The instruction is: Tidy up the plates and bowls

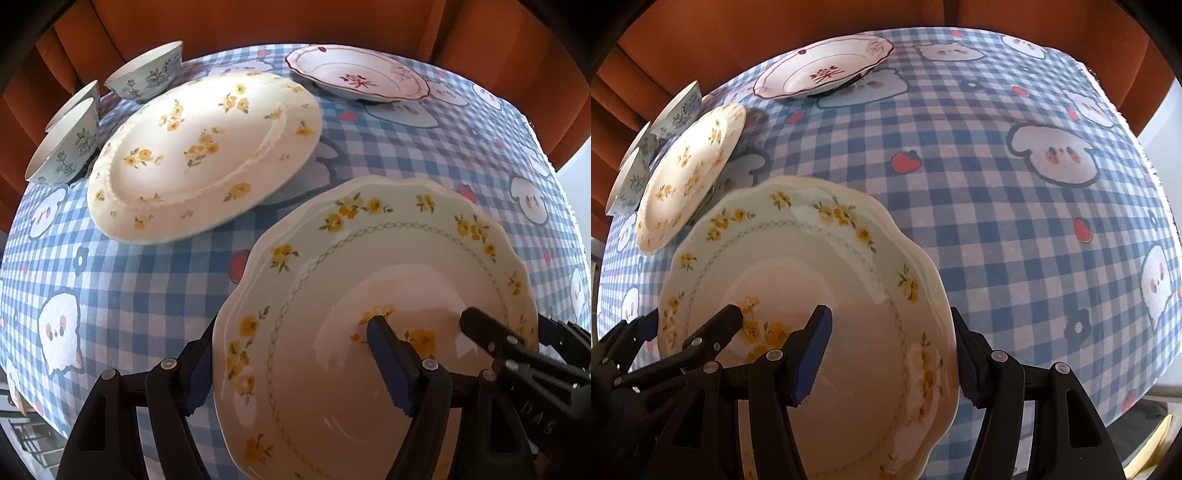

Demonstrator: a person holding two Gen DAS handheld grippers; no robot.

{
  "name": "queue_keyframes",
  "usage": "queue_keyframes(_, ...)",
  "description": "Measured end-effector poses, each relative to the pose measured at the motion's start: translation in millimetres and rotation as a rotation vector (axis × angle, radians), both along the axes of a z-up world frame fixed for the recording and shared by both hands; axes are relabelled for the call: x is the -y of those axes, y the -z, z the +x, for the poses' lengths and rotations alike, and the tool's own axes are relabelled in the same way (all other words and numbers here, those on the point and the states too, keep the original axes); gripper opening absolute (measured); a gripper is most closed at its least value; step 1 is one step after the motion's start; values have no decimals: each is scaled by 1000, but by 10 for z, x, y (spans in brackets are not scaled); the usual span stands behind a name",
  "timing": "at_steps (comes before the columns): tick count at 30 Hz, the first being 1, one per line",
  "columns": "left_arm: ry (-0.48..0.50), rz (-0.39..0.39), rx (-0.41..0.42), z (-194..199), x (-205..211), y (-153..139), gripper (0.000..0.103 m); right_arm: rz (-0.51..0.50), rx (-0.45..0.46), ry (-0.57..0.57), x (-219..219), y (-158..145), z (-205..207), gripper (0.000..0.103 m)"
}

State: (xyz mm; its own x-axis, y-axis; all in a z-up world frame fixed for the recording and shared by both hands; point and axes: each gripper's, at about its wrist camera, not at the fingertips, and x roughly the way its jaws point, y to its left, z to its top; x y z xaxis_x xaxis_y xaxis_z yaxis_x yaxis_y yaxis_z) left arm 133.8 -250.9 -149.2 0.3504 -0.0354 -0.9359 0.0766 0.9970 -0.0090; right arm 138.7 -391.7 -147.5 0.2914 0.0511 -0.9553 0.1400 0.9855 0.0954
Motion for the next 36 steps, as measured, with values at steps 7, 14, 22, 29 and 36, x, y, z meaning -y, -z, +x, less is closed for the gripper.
queue_keyframes(7,-5,24,24,0,9,-10,78,-6,14,-7,-9,4,14,66)
queue_keyframes(14,15,62,24,32,27,-24,81,-2,-15,0,19,-34,38,66)
queue_keyframes(22,18,0,16,8,-182,-123,86,-53,17,15,-88,-222,6,77)
queue_keyframes(29,64,-17,40,-13,-363,-276,89,-70,62,69,-269,-462,-75,79)
queue_keyframes(36,95,-35,92,15,-684,-480,89,-80,120,98,-585,-671,-115,79)
